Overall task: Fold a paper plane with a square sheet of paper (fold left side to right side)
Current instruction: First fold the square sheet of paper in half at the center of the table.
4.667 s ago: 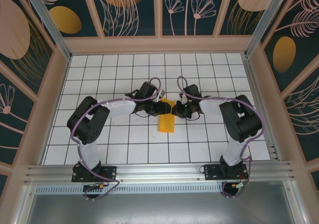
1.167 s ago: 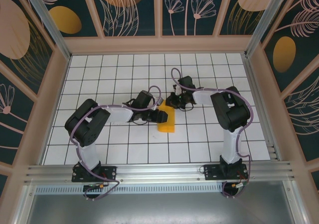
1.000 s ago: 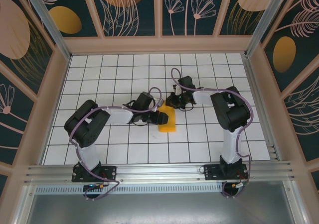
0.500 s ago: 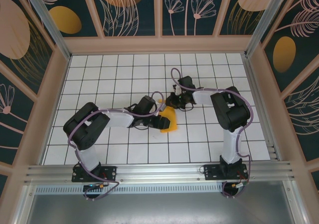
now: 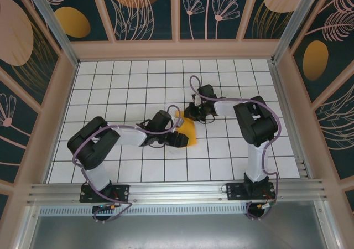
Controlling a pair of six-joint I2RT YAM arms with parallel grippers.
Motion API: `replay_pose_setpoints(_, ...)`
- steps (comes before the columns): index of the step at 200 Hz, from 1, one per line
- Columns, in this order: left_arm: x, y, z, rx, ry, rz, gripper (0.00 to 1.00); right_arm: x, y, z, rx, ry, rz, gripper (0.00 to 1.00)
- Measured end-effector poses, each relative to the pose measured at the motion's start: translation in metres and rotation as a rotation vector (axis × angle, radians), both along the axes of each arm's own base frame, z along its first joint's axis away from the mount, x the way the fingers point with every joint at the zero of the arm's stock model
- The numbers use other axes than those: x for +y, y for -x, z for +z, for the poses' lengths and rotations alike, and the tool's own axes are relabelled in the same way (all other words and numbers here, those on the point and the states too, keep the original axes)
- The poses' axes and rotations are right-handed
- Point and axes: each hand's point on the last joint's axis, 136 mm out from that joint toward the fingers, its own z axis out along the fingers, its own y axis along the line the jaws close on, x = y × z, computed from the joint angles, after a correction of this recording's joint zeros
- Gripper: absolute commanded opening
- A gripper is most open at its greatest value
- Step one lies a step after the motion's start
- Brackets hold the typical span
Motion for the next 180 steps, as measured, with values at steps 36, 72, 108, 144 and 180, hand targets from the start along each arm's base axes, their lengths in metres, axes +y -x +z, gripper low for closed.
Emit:
replay_pose_setpoints(36, 0.003, 0.007, 0.000, 0.007, 0.010, 0.005, 0.49, 0.000, 0.000, 0.000, 0.000, 0.000, 0.000, 0.12)
replay_pose_setpoints(72, 0.005, 0.013, 0.001, 0.021, 0.015, 0.007, 0.49, 0.000, 0.000, 0.000, 0.000, 0.000, 0.000, 0.12)
replay_pose_setpoints(108, 0.005, 0.019, 0.001, 0.035, 0.014, -0.001, 0.50, 0.000, 0.000, 0.000, 0.000, 0.000, 0.000, 0.12)
replay_pose_setpoints(144, 0.007, 0.025, 0.001, 0.051, 0.002, -0.006, 0.50, 0.000, 0.000, 0.000, 0.000, 0.000, 0.001, 0.12)
replay_pose_setpoints(180, 0.011, 0.035, 0.001, 0.076, -0.019, -0.014, 0.51, 0.000, 0.000, 0.000, 0.000, 0.000, 0.001, 0.12)
